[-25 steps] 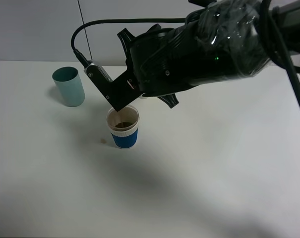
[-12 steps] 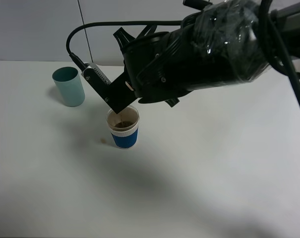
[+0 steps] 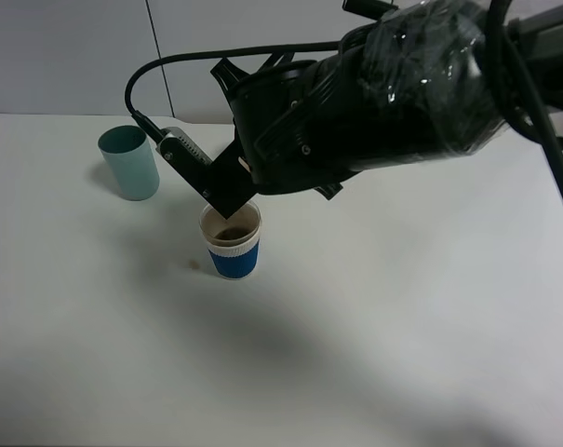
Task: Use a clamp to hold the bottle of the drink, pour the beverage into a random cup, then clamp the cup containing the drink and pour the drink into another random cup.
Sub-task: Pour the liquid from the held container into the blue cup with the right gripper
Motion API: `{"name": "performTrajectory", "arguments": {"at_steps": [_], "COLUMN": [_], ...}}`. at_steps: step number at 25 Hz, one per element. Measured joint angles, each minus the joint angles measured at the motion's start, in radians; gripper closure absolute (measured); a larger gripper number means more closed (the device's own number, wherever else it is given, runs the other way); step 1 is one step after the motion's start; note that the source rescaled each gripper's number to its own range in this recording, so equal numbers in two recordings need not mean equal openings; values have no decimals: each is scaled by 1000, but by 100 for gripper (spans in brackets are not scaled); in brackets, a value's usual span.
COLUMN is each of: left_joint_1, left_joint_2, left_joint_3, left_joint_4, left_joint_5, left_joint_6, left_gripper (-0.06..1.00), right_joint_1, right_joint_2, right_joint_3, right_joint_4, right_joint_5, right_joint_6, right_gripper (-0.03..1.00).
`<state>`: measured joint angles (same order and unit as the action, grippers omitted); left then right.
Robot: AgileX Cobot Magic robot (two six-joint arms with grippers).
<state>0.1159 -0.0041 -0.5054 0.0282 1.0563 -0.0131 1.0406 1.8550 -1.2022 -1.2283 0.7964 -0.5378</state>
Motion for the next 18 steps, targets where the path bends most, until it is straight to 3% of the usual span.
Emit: {"name": "performTrajectory", "arguments": {"at_steps": [10, 18], "left_joint_1": [0, 0], "left_joint_2": [0, 0], "left_joint_3": [0, 0], "left_joint_4": [0, 0], "left_joint_5": [0, 0], "left_joint_6": [0, 0], "left_gripper": [-6, -6], "right_joint_1": [0, 10], "right_joint_2": [0, 0], "right_joint_3": [0, 0], "right_joint_4": [-1, -32], "right_joint_5": [0, -34], "right_joint_6": [-89, -91], "right_gripper": [97, 97]}}
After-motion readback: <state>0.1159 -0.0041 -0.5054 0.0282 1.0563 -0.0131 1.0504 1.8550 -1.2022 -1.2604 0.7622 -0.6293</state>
